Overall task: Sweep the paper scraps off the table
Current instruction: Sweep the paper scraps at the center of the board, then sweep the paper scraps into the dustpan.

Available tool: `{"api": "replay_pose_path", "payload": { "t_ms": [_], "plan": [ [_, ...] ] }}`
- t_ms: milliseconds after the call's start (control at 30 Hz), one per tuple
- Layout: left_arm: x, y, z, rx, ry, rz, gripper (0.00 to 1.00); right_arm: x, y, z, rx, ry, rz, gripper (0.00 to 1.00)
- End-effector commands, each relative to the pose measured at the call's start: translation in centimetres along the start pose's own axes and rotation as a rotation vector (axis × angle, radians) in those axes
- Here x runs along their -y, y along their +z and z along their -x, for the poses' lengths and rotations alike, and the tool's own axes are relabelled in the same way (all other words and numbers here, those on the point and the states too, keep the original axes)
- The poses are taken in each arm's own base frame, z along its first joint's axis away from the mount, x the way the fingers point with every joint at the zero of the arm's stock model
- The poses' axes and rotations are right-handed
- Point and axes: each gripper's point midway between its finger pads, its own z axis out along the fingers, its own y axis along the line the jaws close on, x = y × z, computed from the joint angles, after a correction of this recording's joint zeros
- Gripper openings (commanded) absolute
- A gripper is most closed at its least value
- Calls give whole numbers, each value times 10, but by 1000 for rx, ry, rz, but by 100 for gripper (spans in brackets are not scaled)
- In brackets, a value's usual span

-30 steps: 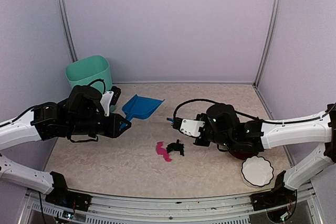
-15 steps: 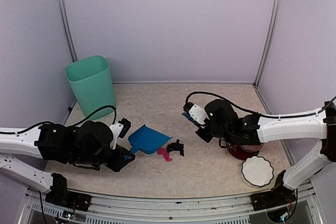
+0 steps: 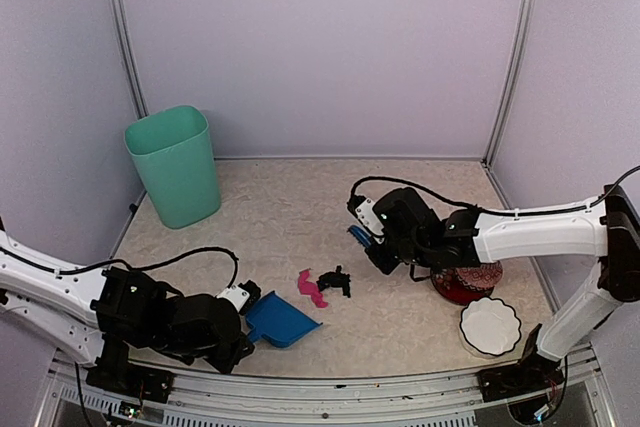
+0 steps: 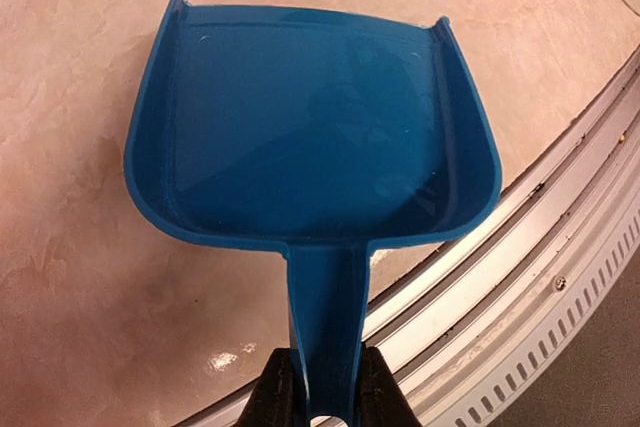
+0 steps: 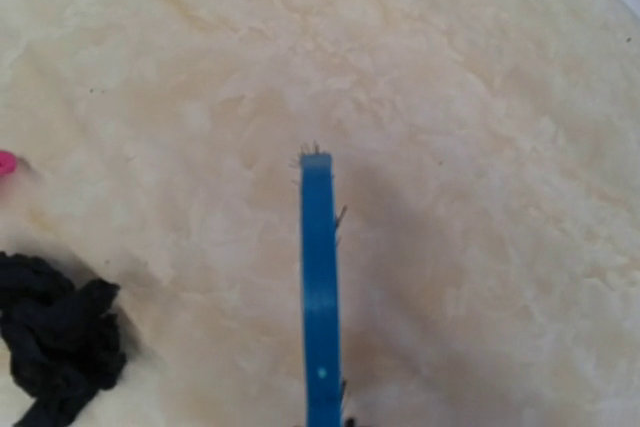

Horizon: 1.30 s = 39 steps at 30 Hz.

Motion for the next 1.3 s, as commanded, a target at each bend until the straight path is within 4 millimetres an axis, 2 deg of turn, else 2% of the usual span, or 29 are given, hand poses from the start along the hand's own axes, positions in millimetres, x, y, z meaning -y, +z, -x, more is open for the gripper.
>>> {"api": "replay_pose_path", "payload": {
  "t_ms": [0,267,533,800,1267],
  "plan": [
    [-4,5,-11,-32,-42,4,0,-8,1,1,-22,24,19,0],
    [-9,17,-18,-82,-44,25,0,-24,3,-1,-45,19,48,0],
    [-8,32,-8,-95,-28,34,0,-51,6,0,-63,5,102,0],
    [-6,51,0,-107,-15,52,0,-82,8,-11,-95,-30,166,0],
    [-9,73,2,-117,13,79,0,-151,-9,4,-51,-30,381,0]
  ]
}}
